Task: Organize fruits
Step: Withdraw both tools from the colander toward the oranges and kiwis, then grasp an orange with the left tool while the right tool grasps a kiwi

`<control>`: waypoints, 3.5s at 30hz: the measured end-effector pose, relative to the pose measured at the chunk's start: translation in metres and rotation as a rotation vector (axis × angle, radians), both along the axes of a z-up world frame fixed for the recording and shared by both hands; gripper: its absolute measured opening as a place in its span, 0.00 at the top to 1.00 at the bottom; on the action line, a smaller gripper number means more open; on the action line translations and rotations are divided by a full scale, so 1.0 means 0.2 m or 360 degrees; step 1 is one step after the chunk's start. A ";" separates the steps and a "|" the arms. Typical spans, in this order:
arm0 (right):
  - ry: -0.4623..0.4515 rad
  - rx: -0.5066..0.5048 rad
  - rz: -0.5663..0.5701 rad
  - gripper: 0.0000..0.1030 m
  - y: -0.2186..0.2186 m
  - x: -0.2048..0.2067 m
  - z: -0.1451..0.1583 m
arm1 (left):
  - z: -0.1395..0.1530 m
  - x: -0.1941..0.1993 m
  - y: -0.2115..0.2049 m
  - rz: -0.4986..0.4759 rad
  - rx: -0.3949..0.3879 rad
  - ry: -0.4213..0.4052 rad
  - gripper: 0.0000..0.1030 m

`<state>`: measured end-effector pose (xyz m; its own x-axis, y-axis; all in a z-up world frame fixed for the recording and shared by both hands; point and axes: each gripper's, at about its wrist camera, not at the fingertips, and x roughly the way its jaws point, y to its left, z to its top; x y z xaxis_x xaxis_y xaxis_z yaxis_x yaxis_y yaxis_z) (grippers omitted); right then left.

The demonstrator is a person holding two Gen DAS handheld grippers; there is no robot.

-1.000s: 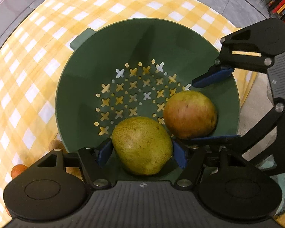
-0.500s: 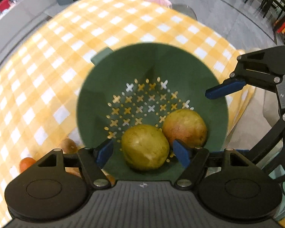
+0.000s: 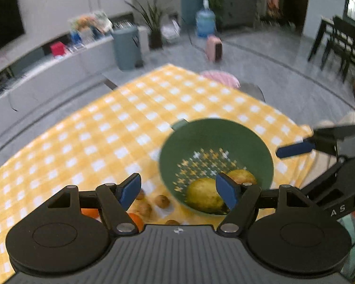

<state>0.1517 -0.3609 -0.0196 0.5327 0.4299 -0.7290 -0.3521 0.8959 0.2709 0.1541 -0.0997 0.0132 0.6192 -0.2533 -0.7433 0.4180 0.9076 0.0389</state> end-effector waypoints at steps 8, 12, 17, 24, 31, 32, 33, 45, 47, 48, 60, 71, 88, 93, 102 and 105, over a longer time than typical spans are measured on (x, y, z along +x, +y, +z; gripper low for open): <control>-0.0136 0.0092 -0.0260 0.11 0.15 -0.24 0.00 | -0.02 -0.23 0.16 0.0099 0.0034 -0.0199 0.18; -0.0252 0.0065 -0.0301 0.11 0.26 -0.35 -0.01 | -0.07 -0.30 0.27 0.0172 0.0033 -0.0196 0.18; -0.0350 0.0068 -0.0203 0.13 0.39 -0.46 -0.06 | -0.15 -0.34 0.43 0.0289 -0.0029 -0.0140 0.20; -0.0298 0.0032 -0.0142 0.36 0.52 -0.42 -0.17 | -0.23 -0.37 0.57 0.0350 -0.0049 -0.0103 0.25; -0.0238 -0.0038 -0.0151 0.48 0.59 -0.35 -0.27 | -0.32 -0.33 0.61 0.0351 -0.0114 -0.0086 0.39; -0.0232 -0.0051 -0.0151 0.51 0.60 -0.34 -0.28 | -0.34 -0.32 0.61 0.0353 -0.0117 -0.0077 0.41; -0.0228 -0.0060 -0.0154 0.53 0.60 -0.33 -0.28 | -0.35 -0.30 0.61 0.0356 -0.0121 -0.0064 0.44; -0.0167 -0.0130 -0.0229 0.60 0.69 -0.17 -0.42 | -0.49 -0.13 0.62 0.0347 -0.0085 0.0001 0.44; -0.0149 -0.0136 -0.0247 0.60 0.70 -0.15 -0.44 | -0.52 -0.11 0.62 0.0339 -0.0085 0.0021 0.44; -0.0141 -0.0137 -0.0256 0.60 0.70 -0.14 -0.45 | -0.53 -0.09 0.61 0.0339 -0.0084 0.0032 0.44; -0.0094 -0.0182 -0.0282 0.68 0.74 -0.05 -0.54 | -0.62 0.05 0.61 0.0329 -0.0046 0.0106 0.44; -0.0046 -0.0180 -0.0274 0.79 0.72 -0.03 -0.58 | -0.64 0.06 0.61 0.0280 -0.0062 0.0112 0.60; -0.0097 -0.0196 -0.0253 0.73 0.75 -0.03 -0.58 | -0.56 0.03 0.70 0.0438 -0.0159 0.0124 0.61; -0.0120 -0.0214 -0.0237 0.74 0.77 -0.04 -0.58 | -0.53 0.00 0.68 0.0429 -0.0149 0.0112 0.61; -0.0217 -0.0143 -0.0168 0.78 0.74 -0.11 -0.47 | -0.43 -0.05 0.62 0.0391 -0.0132 0.0068 0.61; -0.0261 -0.0100 -0.0129 0.78 0.72 -0.16 -0.40 | -0.39 -0.08 0.60 0.0382 -0.0152 0.0063 0.61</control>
